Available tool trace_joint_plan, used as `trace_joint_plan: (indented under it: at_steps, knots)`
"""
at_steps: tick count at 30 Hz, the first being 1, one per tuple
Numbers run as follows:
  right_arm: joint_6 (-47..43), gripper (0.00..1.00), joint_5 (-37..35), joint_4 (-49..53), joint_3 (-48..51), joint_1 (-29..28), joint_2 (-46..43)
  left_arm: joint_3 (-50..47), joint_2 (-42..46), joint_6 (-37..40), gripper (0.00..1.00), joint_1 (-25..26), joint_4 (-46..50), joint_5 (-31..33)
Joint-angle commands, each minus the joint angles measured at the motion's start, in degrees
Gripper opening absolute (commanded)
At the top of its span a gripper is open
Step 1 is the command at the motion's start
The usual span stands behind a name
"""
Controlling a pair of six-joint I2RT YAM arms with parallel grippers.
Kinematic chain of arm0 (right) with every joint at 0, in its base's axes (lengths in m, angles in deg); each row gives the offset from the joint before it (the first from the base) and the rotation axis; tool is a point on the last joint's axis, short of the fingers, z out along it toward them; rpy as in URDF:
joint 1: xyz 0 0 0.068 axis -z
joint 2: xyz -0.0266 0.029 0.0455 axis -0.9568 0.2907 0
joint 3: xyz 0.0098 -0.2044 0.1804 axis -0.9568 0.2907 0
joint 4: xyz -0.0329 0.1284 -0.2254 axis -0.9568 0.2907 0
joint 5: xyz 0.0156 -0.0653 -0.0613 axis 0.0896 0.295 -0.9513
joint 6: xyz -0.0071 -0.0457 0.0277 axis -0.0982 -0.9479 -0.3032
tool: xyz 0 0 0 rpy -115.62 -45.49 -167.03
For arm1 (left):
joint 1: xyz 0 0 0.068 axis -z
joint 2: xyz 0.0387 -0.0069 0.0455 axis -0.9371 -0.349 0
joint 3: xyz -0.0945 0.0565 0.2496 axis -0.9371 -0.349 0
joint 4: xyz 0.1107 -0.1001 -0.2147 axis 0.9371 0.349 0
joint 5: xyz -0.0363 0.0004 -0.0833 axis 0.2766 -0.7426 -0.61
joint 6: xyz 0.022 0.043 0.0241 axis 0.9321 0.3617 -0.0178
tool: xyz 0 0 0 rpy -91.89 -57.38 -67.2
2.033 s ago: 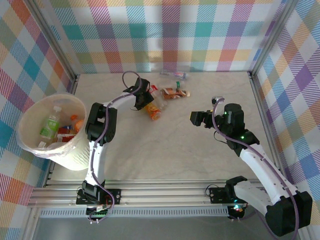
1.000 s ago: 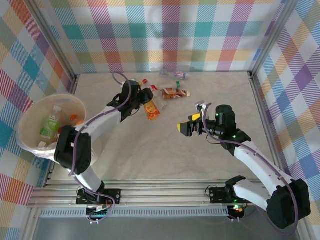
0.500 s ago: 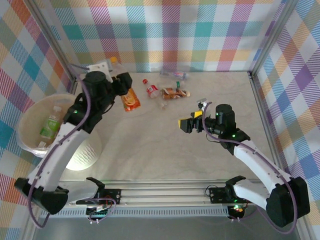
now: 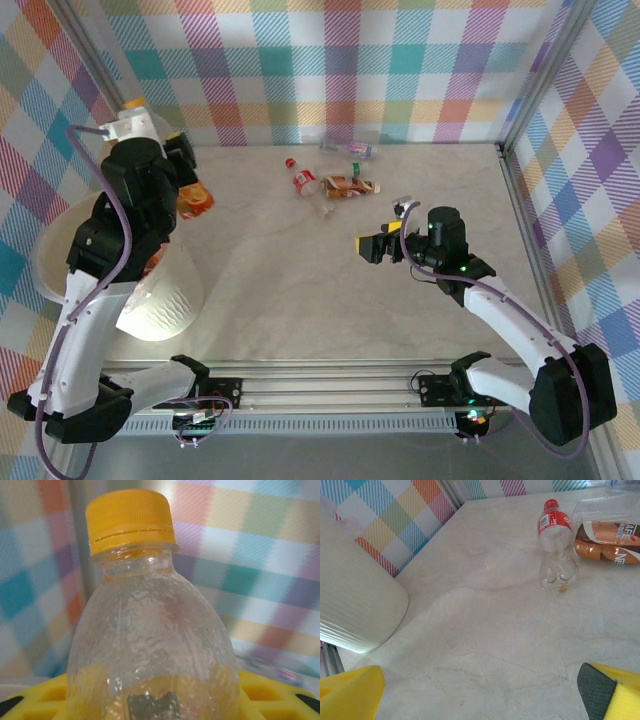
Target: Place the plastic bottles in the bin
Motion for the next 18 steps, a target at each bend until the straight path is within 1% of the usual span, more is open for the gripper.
trace_joint_plan:
  at_steps: [1,4,6,8,11,14,16,18]
  knots:
    - [-0.08,1.00,-0.29,-2.18,-1.34,-0.30,-0.13,1.20,1.00,3.97,0.41,-4.81,3.50,12.32]
    - [-0.05,1.00,-0.16,-2.14,-1.25,-0.32,-0.14,-2.73,3.18,3.73,0.41,-11.80,3.64,11.03]
    - [-0.22,1.00,-0.07,-2.10,-1.32,-0.33,-0.14,-6.22,5.31,5.00,0.41,-15.72,1.23,9.52]
    - [-0.38,1.00,-0.01,-1.83,-1.42,-0.33,-0.23,-10.39,7.85,7.24,0.41,-20.01,-2.25,6.40]
    - [-0.64,1.00,-0.04,-1.57,-1.52,-0.33,-0.32,-15.58,10.76,9.58,0.42,-25.69,-5.38,-2.54]
    - [-0.59,1.00,-0.16,-1.53,-1.46,-0.33,-0.34,-16.92,11.26,8.89,0.42,-30.40,-2.30,-9.56]
    - [-0.51,1.00,-0.26,-1.54,-1.42,-0.33,-0.32,-17.96,11.53,8.38,0.44,-31.78,-0.04,-14.62]
    - [-0.35,1.00,-0.24,-1.75,-1.28,-0.33,-0.23,-19.94,12.33,8.12,0.47,-32.05,1.01,-17.86]
